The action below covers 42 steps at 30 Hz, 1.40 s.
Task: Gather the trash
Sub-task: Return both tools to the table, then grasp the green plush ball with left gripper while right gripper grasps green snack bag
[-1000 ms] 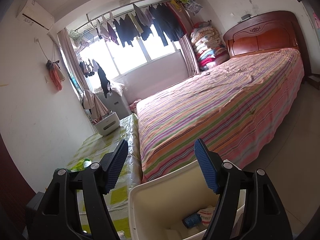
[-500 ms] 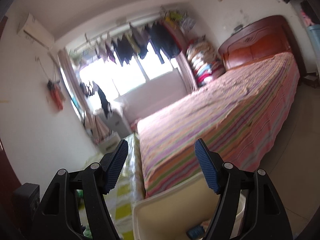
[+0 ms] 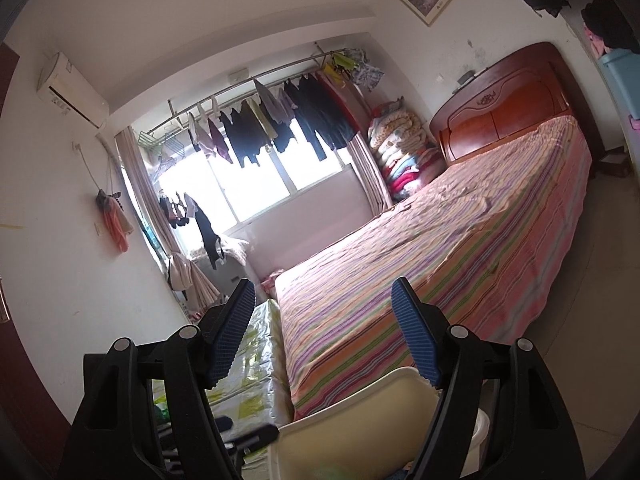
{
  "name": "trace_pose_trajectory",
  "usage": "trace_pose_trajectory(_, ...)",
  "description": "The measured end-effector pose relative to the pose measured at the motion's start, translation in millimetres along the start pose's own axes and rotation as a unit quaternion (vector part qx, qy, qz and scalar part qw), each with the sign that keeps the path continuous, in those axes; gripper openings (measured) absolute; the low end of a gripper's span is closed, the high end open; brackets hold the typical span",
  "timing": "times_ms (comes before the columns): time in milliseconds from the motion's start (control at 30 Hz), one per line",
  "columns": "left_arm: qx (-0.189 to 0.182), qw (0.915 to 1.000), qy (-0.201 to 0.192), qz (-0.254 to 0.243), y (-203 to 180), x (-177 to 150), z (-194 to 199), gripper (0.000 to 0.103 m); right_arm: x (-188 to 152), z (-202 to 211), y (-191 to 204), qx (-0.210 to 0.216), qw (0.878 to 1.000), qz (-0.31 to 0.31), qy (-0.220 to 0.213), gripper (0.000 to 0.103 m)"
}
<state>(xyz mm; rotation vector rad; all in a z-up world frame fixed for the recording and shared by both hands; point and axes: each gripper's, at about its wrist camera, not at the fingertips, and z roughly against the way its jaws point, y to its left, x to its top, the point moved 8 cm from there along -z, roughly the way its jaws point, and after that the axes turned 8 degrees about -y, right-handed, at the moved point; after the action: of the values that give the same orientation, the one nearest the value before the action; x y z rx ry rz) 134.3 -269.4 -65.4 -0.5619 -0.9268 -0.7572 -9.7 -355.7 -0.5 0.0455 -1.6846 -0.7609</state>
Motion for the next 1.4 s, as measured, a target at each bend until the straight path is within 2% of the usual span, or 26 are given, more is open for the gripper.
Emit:
trace_pose_trajectory(133, 0.018, 0.9997, -0.014, 0.011, 16.4, 6.8, 10.4, 0.083, -4.5, -3.4, 4.5, 0.007, 1.000, -0.002, 0.008, 0.072)
trace_pose_trajectory(300, 0.077, 0.9957, -0.050, 0.012, 56.6, 19.3, 41.2, 0.083, -16.2, -11.0, 12.0, 0.019, 0.999, 0.001, 0.029, 0.072)
trace_pose_trajectory(467, 0.129, 0.9892, -0.068, 0.017, 100.5, 25.0, 72.1, 0.083, -37.3, -24.4, 37.7, 0.043, 0.997, 0.010, 0.063, 0.073)
trace_pose_trajectory(700, 0.206, 0.9742, -0.078, 0.048, 181.0, 20.2, 116.5, 0.084, -76.3, -47.5, 101.3, 0.105, 0.987, 0.035, 0.114, 0.075)
trace_pose_trajectory(967, 0.275, 0.9541, -0.059, 0.103, 279.0, 4.7, 151.2, 0.084, -135.3, -82.8, 182.8, 0.179, 0.963, 0.053, 0.192, 0.075)
trace_pose_trajectory(1100, 0.288, 0.9484, -0.043, 0.124, 315.7, -4.3, 154.1, 0.084, -164.3, -102.7, 219.9, 0.210, 0.948, 0.068, 0.230, 0.075)
trace_pose_trajectory(1267, 0.270, 0.9466, -0.022, 0.174, 355.4, -15.8, 150.0, 0.084, -191.7, -128.7, 257.8, 0.238, 0.930, 0.086, 0.267, 0.076)
trace_pose_trajectory(1400, 0.248, 0.9484, -0.015, 0.197, 369.8, -17.0, 144.7, 0.084, -209.3, -142.0, 270.2, 0.247, 0.919, 0.098, 0.290, 0.076)
